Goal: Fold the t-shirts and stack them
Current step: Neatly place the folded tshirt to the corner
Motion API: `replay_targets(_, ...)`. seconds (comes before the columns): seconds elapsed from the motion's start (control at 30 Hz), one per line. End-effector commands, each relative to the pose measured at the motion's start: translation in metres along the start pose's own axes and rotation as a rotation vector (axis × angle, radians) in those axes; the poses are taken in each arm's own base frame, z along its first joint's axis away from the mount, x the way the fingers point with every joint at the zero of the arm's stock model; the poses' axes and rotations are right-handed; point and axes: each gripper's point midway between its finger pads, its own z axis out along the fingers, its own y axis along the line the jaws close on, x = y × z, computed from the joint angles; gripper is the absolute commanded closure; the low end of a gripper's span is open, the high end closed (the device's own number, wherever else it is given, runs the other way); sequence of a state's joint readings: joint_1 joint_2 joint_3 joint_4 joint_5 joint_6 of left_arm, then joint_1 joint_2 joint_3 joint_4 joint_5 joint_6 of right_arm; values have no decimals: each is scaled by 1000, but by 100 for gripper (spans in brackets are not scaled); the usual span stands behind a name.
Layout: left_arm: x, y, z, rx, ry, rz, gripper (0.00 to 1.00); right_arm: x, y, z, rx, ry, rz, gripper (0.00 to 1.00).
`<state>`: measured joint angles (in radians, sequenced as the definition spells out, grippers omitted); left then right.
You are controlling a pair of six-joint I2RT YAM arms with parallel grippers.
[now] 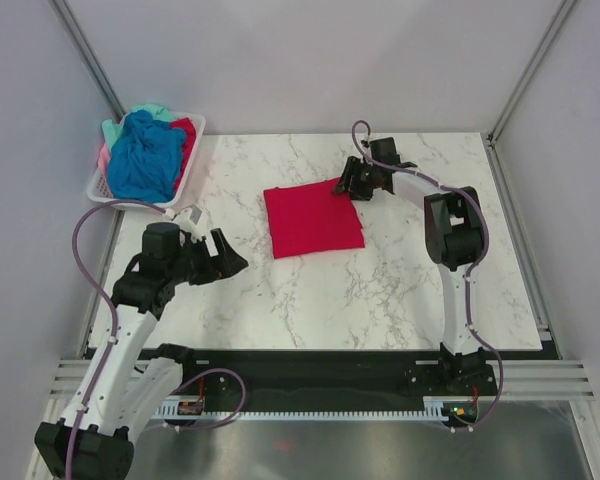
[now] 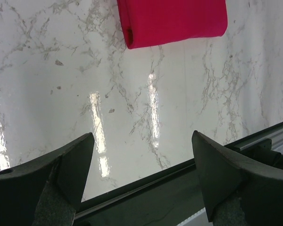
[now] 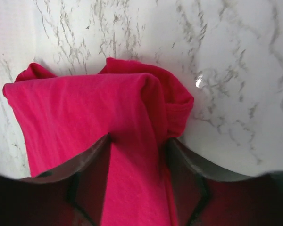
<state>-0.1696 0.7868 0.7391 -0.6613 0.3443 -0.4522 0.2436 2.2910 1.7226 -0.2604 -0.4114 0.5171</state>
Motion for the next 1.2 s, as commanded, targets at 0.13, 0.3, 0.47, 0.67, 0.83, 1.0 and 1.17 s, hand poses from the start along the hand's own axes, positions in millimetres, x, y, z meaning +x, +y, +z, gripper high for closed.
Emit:
replay_targets(0.13, -17, 0, -6, -23, -81, 20, 9, 46, -26, 18, 62, 99, 0, 68)
replay_targets(0.3, -21, 5, -6, -47, -104, 15, 9, 58, -28, 10, 63, 111, 1, 95)
replay_targets(0.47, -20, 3, -7, -39, -108, 16, 9, 41, -44, -9, 161, 61, -63, 100)
replay_targets(0.67, -23, -2, -13, -17, -138, 27, 10, -14, -90, -65, 294, 1, -168, 100)
replay_targets(0.83, -22, -4, -13, 1, -137, 31, 10, -70, -151, -122, 567, -117, -256, 100)
replay_targets(1.0, -17, -6, -7, 20, -97, 34, 10, -135, -200, -156, 735, -201, -338, 100)
replay_targets(1.17, -17, -7, -5, 26, -91, 34, 10, -198, -251, -180, 908, -321, -371, 100)
